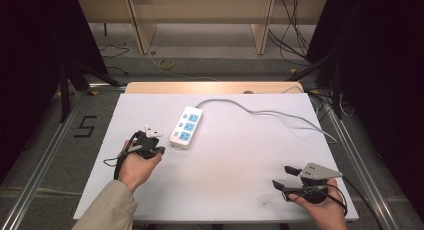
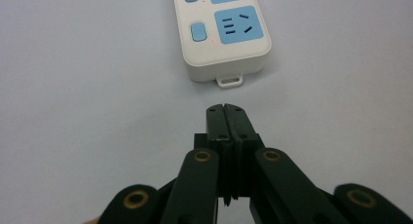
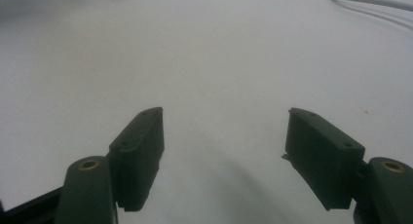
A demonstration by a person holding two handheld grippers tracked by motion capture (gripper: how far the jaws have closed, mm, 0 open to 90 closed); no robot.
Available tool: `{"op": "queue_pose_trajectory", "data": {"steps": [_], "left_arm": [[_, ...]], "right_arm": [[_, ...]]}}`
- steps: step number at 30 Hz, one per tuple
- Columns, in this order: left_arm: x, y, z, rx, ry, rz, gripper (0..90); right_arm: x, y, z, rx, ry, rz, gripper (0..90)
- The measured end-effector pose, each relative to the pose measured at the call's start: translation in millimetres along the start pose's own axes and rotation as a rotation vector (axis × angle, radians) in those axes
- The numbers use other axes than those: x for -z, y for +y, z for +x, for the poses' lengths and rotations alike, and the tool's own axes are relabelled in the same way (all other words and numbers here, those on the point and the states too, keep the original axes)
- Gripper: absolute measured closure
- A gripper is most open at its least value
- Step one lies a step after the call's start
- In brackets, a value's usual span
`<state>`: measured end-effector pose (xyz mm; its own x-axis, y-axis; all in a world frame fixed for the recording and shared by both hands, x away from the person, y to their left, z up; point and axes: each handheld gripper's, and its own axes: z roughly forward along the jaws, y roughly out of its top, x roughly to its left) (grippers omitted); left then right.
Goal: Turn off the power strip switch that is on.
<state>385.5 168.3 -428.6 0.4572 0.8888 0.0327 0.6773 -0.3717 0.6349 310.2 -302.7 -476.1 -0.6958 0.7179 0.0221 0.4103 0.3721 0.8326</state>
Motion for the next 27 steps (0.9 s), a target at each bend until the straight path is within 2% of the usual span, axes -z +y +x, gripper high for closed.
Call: {"op": "queue_pose_trajectory", "data": {"steps": [27], "left_arm": [[-6.9, 17.9, 2.2, -0.012, 0.002, 0.023, 89.6]], "right_arm": [[0.0, 0.1, -0.1, 0.001, 0.0, -0.001, 31.3]]}}
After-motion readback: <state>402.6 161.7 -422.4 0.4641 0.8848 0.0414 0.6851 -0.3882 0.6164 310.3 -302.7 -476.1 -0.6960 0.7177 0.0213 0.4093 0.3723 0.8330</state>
